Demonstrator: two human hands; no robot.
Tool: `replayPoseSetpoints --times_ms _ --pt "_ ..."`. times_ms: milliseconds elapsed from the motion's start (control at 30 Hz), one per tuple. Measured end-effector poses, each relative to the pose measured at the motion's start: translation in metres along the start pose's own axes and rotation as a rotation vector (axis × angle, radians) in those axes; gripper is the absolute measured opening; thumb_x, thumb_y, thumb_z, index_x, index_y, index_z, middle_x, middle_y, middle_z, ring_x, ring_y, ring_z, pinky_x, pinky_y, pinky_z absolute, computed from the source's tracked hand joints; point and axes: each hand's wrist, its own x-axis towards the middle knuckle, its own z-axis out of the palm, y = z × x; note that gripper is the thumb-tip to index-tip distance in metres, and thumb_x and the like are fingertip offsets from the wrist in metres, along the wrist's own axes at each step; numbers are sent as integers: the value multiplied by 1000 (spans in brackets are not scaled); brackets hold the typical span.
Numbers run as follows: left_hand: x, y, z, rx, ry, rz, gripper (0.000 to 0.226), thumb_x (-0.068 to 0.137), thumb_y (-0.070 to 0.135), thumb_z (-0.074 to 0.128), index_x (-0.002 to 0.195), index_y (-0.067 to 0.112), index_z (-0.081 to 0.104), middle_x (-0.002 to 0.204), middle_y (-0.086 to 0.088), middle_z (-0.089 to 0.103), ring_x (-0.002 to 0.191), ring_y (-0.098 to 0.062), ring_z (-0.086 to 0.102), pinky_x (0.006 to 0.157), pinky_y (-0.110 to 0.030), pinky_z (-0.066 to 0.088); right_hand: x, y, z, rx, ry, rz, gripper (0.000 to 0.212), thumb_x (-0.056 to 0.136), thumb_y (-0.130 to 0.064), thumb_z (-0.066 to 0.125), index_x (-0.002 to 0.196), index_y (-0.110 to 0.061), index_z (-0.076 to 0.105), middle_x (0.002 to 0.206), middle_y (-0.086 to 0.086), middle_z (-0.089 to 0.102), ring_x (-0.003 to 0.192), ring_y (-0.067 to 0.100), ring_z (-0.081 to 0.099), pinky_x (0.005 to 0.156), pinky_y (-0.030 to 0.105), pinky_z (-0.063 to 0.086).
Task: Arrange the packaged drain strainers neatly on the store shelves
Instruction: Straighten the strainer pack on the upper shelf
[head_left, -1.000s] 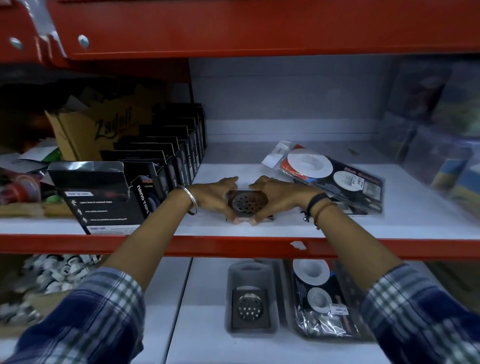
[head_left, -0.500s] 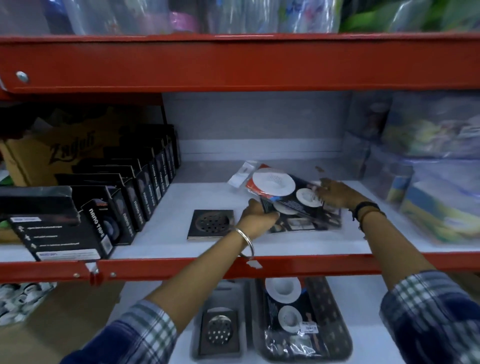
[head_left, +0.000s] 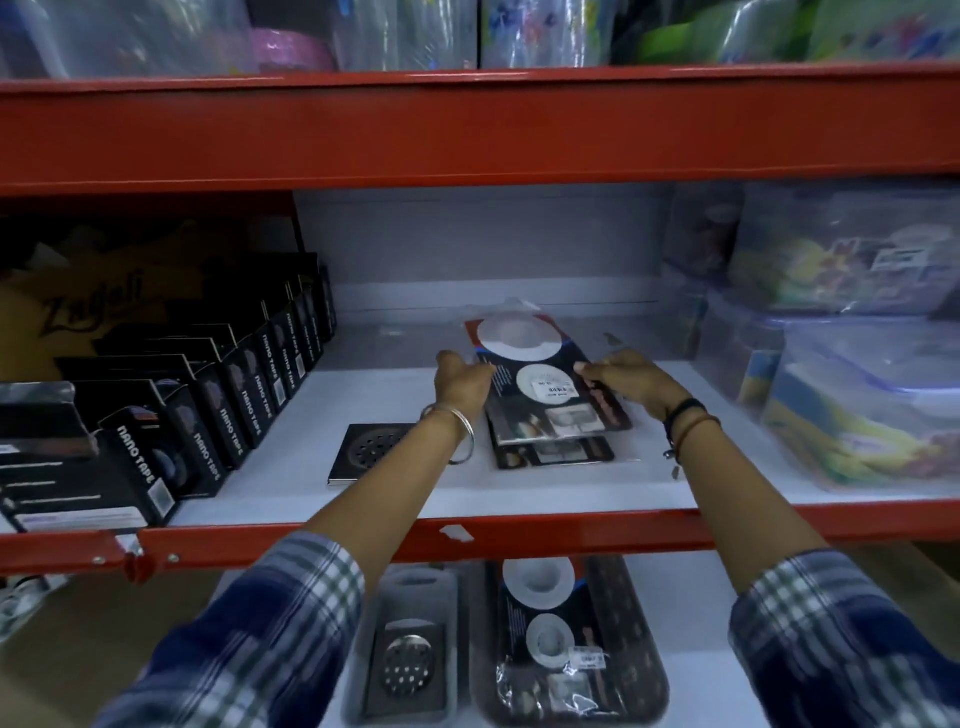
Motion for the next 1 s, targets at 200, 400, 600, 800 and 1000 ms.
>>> replayPoseSetpoints --times_ms 200,400,600,800,1000 --pt "-13 -5 9 466 -107 -42 49 91 33 50 127 0 46 135 -27 45 124 -39 46 106 -43 39 -1 7 15 -125 -40 99 31 88 -40 56 78 -11 55 94 12 62 82 25 56 64 28 42" --pt "-32 -8 11 389 -75 -49 36 92 21 44 119 -2 50 130 -25 51 119 -38 50 103 -43 43 -27 4 16 -99 -73 22 19 91 -27 56 92 -8 59 94 8 64 77 20 59 62 25 43" --pt "-55 -21 2 274 -82 -23 12 91 7 44 95 -1 52 104 -22 60 85 -30 57 69 -34 46 -61 20 21 -162 -54 17 37 91 -31 54 114 -1 57 117 16 65 103 31 61 85 36 50" --pt "-80 -20 -8 352 -100 15 29 92 16 45 115 -1 50 119 -23 56 115 -36 52 84 -33 44 -94 14 28 -345 45 50 45 92 -37 51 124 -6 48 130 19 51 119 35 51 102 48 44" --pt "-97 -19 -63 577 97 419 57 97 21 41 145 1 19 153 -18 23 143 -33 15 116 -42 19 -122 -26 49 -363 233 -296 58 87 -39 60 133 -8 43 136 19 45 128 35 38 105 46 36"
